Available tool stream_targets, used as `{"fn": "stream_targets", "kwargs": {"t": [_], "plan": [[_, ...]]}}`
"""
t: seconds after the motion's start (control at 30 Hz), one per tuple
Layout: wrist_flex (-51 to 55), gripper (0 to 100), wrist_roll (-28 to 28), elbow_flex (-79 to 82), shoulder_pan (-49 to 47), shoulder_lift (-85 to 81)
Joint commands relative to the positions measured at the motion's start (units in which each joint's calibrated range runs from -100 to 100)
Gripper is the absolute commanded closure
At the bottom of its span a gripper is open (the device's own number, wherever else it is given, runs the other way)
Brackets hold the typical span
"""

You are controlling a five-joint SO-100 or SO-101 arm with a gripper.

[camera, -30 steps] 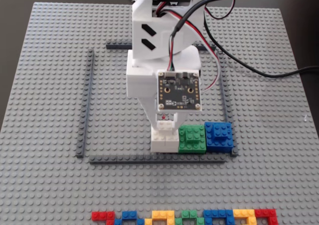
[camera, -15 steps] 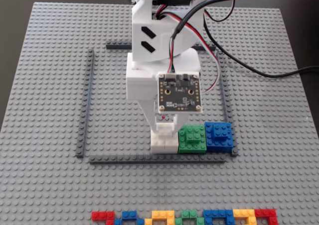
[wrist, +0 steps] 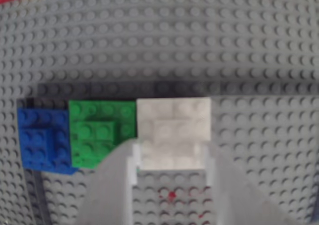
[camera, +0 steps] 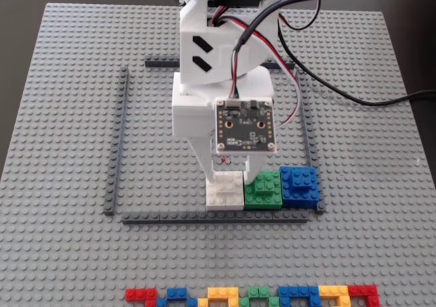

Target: Grab the cube and place it into the grid

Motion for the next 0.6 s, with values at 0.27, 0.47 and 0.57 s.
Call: {"fn": "stream_targets", "kwargs": {"t": [0.27,0.47,0.57], "plan": [[-0.76,86,-0.68,-3.2,0.45,-1.66],[-0.76,85,-0.83,-3.93,0.53,-2.44],[-0.71,85,-0.83,-4.02,0.53,-2.95]]}}
